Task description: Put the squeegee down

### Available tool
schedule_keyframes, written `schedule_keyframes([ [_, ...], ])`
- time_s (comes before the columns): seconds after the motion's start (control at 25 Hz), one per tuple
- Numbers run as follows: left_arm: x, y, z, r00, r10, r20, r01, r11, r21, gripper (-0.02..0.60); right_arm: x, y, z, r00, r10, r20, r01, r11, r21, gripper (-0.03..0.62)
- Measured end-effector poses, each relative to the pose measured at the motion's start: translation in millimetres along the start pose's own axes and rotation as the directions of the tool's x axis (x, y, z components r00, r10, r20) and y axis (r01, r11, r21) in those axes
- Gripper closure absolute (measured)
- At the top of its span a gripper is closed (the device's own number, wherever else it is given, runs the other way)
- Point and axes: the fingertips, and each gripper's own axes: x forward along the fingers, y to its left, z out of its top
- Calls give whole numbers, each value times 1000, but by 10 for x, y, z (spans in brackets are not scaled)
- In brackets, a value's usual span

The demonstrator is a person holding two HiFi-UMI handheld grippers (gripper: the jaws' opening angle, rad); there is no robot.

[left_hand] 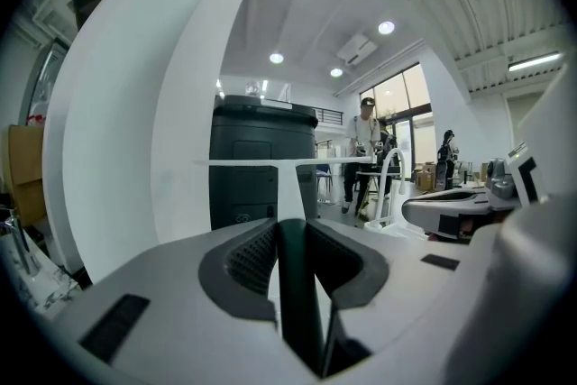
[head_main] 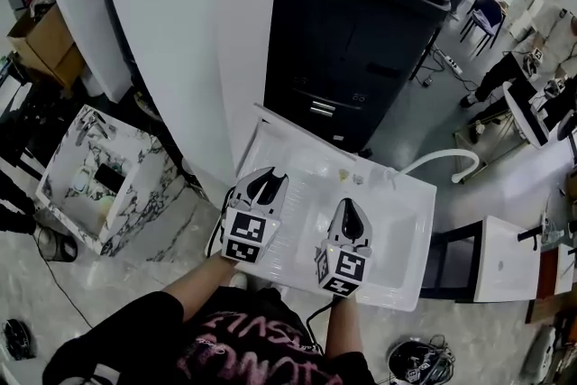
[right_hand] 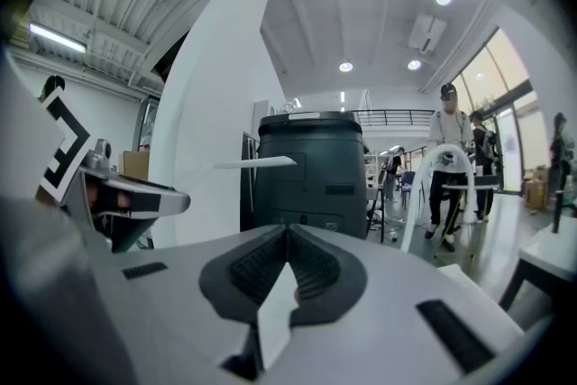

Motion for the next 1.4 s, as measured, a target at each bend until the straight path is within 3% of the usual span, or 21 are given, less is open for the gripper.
schedule_keyframes([
  [0.44,143,-52,22,1000,9,-12,-9,1000,-3,488,95,-93,-1,1000,15,0,-15,1000,-10,571],
  [1.4,457,-126,-472,990,24,-136,-29,999,-35,487,332,-236,-417,994,56,-88,-54,998,23,571],
])
